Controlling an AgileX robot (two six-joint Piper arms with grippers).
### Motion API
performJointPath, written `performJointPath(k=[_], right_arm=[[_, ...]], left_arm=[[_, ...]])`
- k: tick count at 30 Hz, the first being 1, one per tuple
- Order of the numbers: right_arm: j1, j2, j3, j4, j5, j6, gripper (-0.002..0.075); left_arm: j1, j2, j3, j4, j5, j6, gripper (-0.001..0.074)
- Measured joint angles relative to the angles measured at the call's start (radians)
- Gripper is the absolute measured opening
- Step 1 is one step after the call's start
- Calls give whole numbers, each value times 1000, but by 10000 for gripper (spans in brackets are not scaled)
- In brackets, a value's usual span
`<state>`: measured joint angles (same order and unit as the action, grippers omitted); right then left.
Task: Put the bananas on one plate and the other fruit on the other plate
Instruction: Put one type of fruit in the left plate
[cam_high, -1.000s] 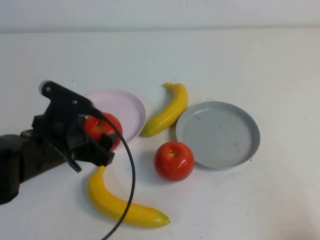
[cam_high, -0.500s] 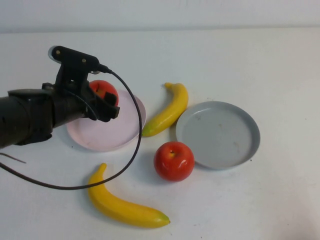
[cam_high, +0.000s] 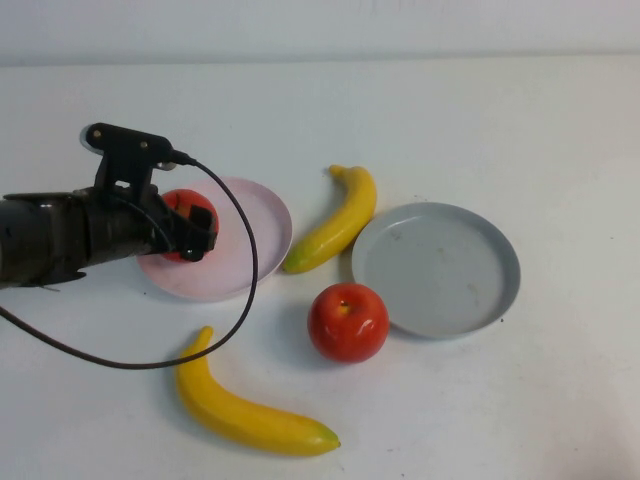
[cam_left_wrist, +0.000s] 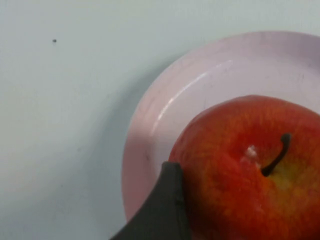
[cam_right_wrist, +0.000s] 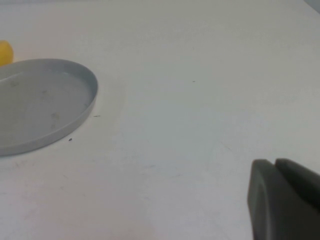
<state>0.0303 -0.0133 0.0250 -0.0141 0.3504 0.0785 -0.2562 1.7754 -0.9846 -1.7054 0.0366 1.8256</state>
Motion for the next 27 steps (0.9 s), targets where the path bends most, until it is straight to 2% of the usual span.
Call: performJointPath(k=[3,9,18,27], right_arm=[[0,0,0,0,0,0,-15],[0,0,0,0,0,0,-16],[0,0,0,0,0,0,-15],[0,0,0,0,0,0,-15]], left_arm=[[0,12,-10,-1,-4,-12,667],[0,-5,-10,-1,-15,-17,668],[2,-194,-8,-1,47,6,669],[2,-142,-1,-1,78,-13,669]])
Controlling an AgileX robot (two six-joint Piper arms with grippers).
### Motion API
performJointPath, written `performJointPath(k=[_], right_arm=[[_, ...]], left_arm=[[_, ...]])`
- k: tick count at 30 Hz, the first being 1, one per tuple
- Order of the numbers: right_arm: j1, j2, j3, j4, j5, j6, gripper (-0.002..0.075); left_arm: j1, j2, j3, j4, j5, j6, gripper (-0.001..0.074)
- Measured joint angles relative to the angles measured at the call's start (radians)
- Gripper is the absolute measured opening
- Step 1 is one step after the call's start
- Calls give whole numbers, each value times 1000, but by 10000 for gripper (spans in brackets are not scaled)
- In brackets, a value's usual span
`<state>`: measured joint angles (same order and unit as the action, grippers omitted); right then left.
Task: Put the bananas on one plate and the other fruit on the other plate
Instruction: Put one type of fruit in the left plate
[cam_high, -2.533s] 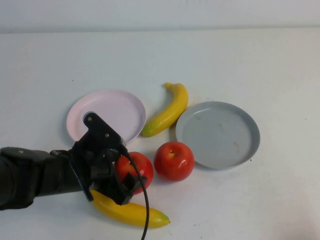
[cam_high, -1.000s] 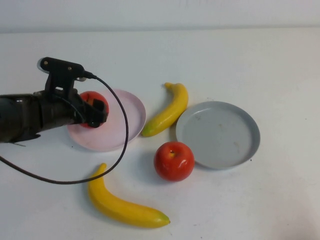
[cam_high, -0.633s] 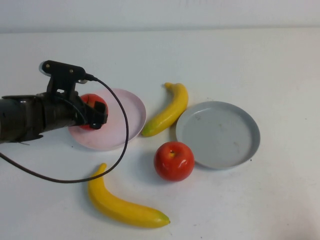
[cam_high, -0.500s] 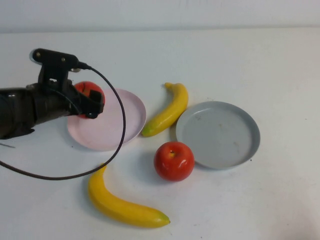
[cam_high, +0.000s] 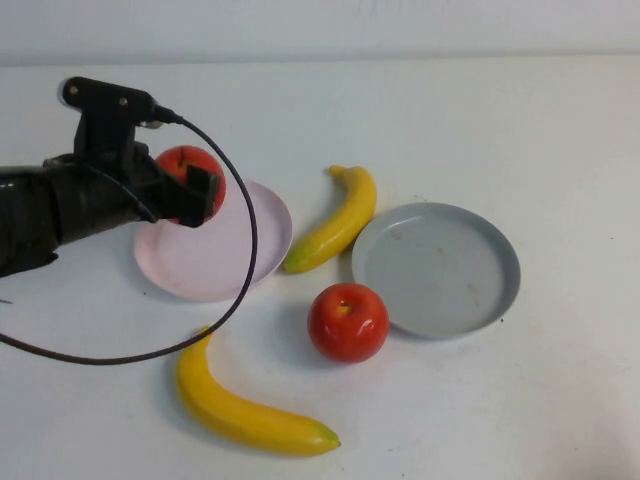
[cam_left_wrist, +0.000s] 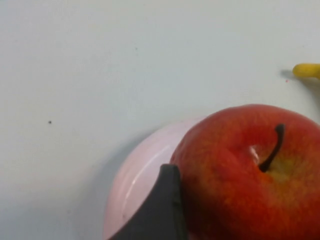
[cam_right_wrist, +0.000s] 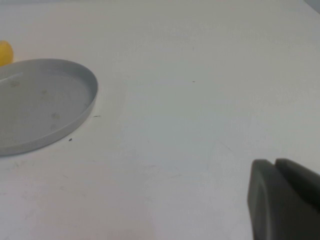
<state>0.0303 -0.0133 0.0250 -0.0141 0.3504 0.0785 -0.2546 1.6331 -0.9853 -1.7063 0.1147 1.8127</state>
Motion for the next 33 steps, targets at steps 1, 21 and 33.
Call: performJointPath(k=[1,21,33], right_arm=[[0,0,0,0,0,0,-15],[0,0,0,0,0,0,-16],[0,0,0,0,0,0,-16]], left_arm=[[0,10,0,0,2,-2,669],[2,33,12,138,80,-377,669],[2,-53,12,175,420,-293,669]])
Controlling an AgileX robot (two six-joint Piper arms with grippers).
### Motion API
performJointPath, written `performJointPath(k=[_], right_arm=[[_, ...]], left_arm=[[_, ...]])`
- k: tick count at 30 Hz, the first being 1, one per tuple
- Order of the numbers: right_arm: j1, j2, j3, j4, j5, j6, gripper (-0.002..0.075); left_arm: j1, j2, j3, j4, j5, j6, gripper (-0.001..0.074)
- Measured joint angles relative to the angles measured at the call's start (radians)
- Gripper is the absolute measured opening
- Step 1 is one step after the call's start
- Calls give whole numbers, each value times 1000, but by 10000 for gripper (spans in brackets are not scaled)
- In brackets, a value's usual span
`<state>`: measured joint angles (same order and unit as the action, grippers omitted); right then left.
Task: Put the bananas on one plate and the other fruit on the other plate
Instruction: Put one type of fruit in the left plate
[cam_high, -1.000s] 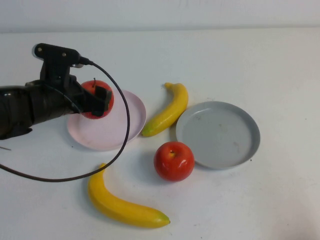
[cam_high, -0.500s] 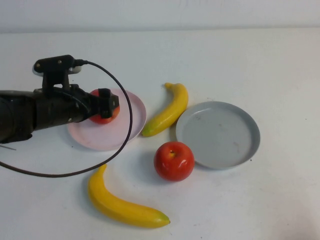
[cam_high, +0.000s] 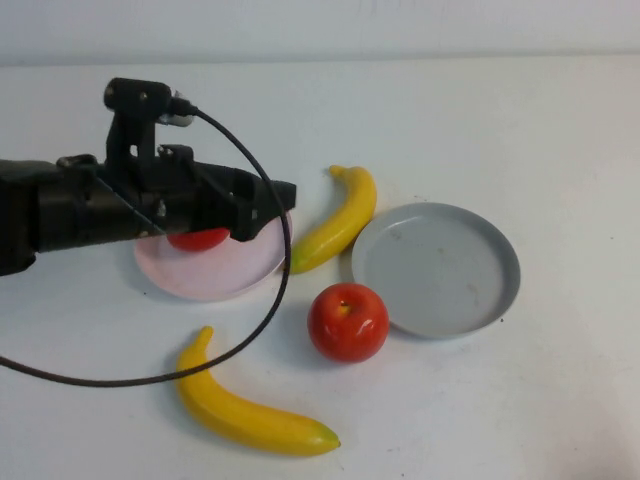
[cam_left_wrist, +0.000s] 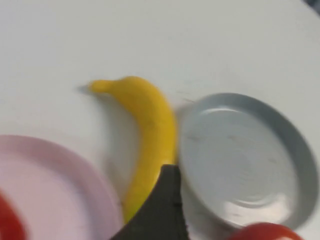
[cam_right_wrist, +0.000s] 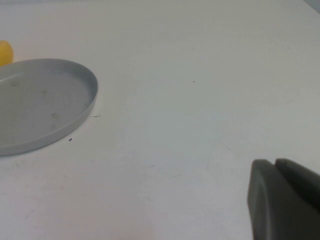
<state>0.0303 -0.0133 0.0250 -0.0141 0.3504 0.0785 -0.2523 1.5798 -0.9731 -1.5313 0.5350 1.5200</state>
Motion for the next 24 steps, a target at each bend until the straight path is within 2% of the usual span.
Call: performJointPath(k=[4,7,14,17,24], right_arm=[[0,0,0,0,0,0,-16],[0,0,0,0,0,0,-16],[0,0,0,0,0,0,-15],[0,0,0,0,0,0,-16],[0,0,0,0,0,0,-17]], left_arm=[[-3,-2,0,87,273,31,669],[-42,-2,0,214,348,136,669],[-227,-2,0,521,228,200,669],[-277,-2,0,525,183,200,669],[-286,13,0,454,46,200,669]])
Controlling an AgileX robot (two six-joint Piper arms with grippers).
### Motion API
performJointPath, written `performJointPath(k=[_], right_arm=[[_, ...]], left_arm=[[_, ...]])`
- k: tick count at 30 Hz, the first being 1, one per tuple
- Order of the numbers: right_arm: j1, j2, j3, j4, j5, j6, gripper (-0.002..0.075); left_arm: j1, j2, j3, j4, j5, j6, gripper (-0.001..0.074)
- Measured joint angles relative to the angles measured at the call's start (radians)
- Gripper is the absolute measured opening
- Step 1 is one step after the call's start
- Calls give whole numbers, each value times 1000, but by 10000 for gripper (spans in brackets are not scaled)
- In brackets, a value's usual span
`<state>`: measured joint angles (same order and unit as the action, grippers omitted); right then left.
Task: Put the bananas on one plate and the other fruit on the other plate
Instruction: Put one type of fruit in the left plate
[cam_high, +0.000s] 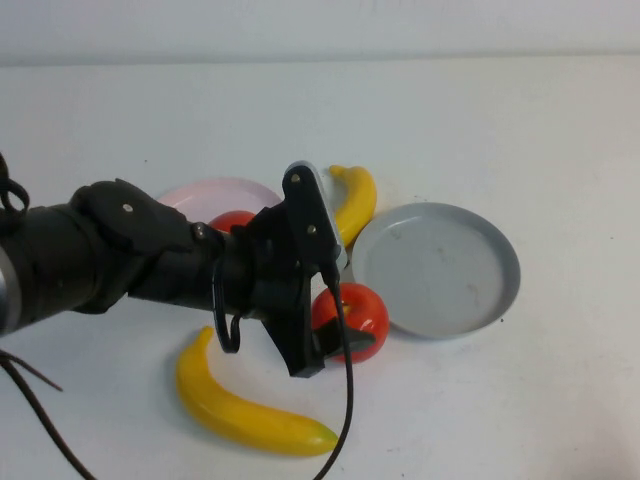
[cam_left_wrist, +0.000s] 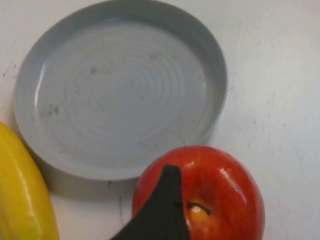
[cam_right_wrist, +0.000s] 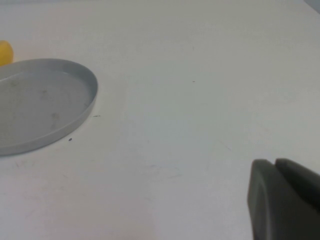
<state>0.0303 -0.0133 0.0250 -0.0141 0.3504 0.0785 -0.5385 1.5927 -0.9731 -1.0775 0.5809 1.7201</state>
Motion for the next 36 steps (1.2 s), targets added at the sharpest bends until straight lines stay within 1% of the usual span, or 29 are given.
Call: performJointPath(k=[9,13,30,33,36], right_arm=[[0,0,0,0,0,0,-17],[0,0,0,0,0,0,-17],[0,0,0,0,0,0,-17],[0,0,0,0,0,0,-17],[0,0,0,0,0,0,-17]], left_arm=[[0,93,0,-103,-71,1,669],[0,97,0,-119,-93,10,669],[0,138,0,-129,-89,10,670],[0,142,0,-129,-93,10,654],[0,146,0,-129,-95,11,606]])
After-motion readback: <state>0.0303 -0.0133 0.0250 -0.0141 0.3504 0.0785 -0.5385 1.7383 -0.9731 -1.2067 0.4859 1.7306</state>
